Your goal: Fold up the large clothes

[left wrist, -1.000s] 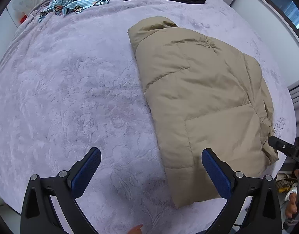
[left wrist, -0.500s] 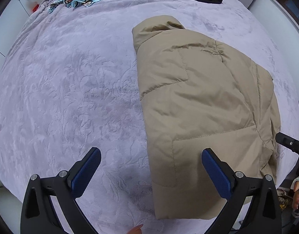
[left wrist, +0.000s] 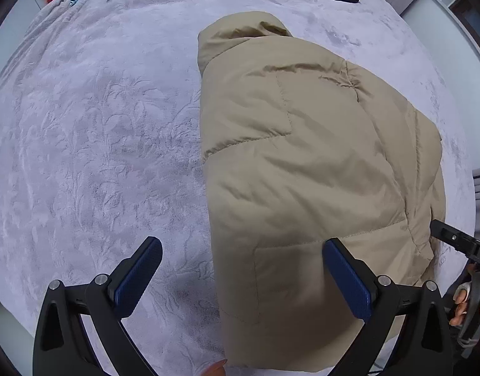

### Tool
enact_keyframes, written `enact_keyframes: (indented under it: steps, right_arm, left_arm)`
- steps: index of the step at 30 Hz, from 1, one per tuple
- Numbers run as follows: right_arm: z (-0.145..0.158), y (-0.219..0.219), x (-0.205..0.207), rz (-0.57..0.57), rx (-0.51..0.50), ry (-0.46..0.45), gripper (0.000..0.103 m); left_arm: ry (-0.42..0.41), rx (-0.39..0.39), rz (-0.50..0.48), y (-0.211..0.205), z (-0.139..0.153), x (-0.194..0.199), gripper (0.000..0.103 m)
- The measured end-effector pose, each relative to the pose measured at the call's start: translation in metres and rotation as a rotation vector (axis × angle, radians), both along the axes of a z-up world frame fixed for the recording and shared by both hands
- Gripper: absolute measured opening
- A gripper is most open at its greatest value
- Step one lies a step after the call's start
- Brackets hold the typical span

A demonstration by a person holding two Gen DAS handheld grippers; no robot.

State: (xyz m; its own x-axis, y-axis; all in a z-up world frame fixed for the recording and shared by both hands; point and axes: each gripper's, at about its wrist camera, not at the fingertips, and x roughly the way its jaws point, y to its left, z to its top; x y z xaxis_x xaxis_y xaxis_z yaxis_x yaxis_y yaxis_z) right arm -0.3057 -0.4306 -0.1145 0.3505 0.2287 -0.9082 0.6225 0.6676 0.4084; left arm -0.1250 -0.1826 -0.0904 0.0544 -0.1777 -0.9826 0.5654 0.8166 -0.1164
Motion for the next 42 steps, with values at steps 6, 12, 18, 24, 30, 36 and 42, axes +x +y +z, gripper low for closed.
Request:
enact_keyframes:
  steps: [6, 12, 18, 24, 30, 36, 42]
  right_arm:
    - [-0.009, -0.007, 0.002, -0.010, 0.092, -0.038, 0.084]
    - [-0.012, 0.003, 0.029, 0.118, 0.103, -0.064, 0.103]
    - [-0.034, -0.003, 0.045, 0.188, 0.053, 0.009, 0.103]
    - [-0.050, -0.024, 0.049, 0.154, 0.245, -0.097, 0.103]
    - [-0.076, -0.027, 0.074, 0.202, 0.297, -0.118, 0.103]
    - [-0.090, -0.018, 0.087, 0.184, 0.419, -0.174, 0.103]
    - [-0.099, -0.013, 0.089, 0.129, 0.455, -0.128, 0.103]
  left_arm:
    - [0.072, -0.119, -0.008, 0.000, -0.002, 0.015, 0.103]
    - [0.209, -0.216, -0.004, -0.001, -0.023, 0.033, 0.103]
    - [0.261, -0.284, -0.035, -0.001, -0.036, 0.049, 0.103]
    - [0.419, -0.441, -0.010, 0.003, -0.070, 0.078, 0.103]
    - [0.491, -0.472, -0.010, -0.005, -0.095, 0.086, 0.103]
    - [0.583, -0.483, 0.032, -0.014, -0.118, 0.073, 0.103]
    - [0.405, -0.390, -0.007, -0.034, -0.094, 0.050, 0.099]
